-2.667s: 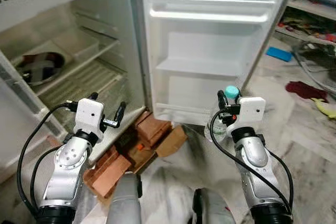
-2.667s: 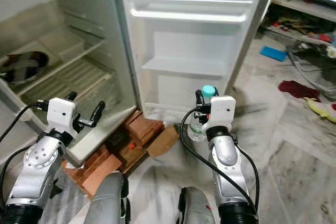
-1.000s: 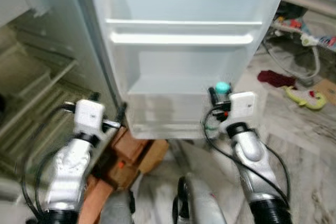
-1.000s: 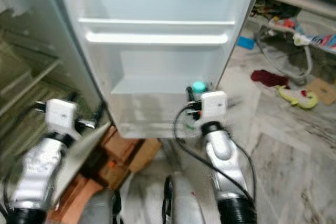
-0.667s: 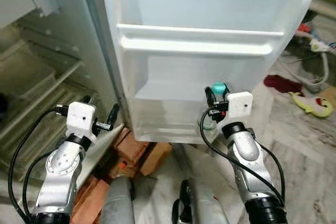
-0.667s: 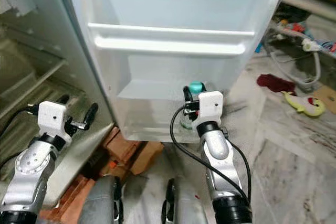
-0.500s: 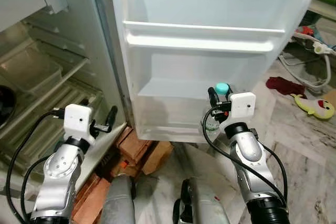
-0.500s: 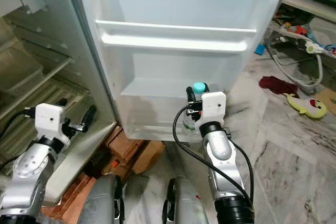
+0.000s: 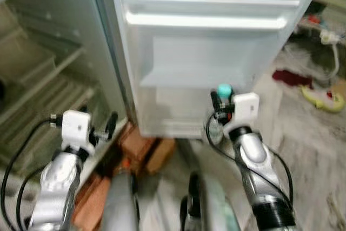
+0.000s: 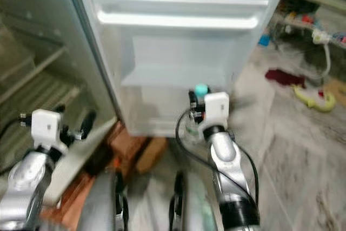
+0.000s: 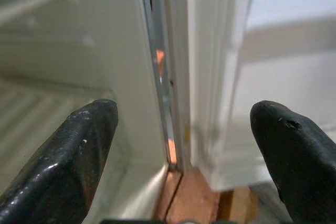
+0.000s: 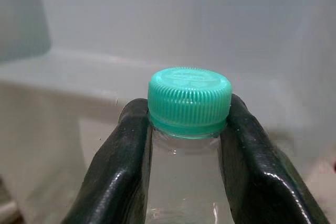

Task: Restocking fridge

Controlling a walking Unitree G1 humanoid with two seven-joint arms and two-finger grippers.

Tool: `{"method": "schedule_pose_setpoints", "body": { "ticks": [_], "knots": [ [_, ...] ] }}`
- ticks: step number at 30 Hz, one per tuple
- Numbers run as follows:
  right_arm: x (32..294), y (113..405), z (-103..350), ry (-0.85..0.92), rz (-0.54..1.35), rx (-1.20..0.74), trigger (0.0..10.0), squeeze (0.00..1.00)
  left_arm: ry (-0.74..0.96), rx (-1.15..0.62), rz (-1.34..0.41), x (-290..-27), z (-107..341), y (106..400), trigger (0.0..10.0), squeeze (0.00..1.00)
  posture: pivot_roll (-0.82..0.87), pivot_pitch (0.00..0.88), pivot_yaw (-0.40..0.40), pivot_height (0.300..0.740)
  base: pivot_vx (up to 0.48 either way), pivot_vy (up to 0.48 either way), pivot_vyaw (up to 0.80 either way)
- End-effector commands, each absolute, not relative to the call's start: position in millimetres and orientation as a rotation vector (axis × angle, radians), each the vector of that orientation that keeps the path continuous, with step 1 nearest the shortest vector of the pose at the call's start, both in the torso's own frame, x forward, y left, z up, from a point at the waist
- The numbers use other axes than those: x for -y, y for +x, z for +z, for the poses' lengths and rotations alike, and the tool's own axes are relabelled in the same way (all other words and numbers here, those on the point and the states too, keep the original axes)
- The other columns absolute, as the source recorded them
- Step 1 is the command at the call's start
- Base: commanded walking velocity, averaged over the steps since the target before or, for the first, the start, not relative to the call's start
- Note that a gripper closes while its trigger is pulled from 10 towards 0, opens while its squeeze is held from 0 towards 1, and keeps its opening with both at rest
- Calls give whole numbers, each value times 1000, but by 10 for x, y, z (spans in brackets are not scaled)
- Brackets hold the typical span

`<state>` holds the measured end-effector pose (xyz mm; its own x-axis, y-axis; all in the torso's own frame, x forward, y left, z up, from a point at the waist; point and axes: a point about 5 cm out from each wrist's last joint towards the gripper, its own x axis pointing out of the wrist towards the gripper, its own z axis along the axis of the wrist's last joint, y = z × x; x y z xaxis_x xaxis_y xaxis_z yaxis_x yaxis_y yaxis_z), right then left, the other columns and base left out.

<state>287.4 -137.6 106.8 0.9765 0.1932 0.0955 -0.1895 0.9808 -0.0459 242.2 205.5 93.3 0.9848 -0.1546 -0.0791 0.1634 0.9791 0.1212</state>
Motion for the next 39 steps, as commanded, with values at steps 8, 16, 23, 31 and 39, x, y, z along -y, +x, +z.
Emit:
{"method": "schedule_pose_setpoints", "body": {
  "ticks": [8,16,23,31,39],
  "knots": [
    [1347,3023,1156,-78,231,146,10000,0,149,-55,-130,-2088,1007,2407,10000,0,70,156,-57,574,0,0,0],
    [1344,3267,1283,-170,251,201,10000,0,162,-41,-133,-2078,1045,2397,10000,0,78,177,-50,574,0,0,0],
    [1289,3466,1412,-308,297,266,10000,0,175,-38,-123,-2152,1093,2322,10000,0,109,218,-42,574,0,0,0],
    [1246,3611,1583,-404,375,352,10000,0,198,-55,-119,-2215,1140,2208,10000,0,151,265,-26,574,0,0,0],
    [1188,3689,1823,-420,463,442,10000,0,225,-82,-105,-2320,1192,2041,10000,0,194,321,-7,574,0,0,0]
  ]
}}
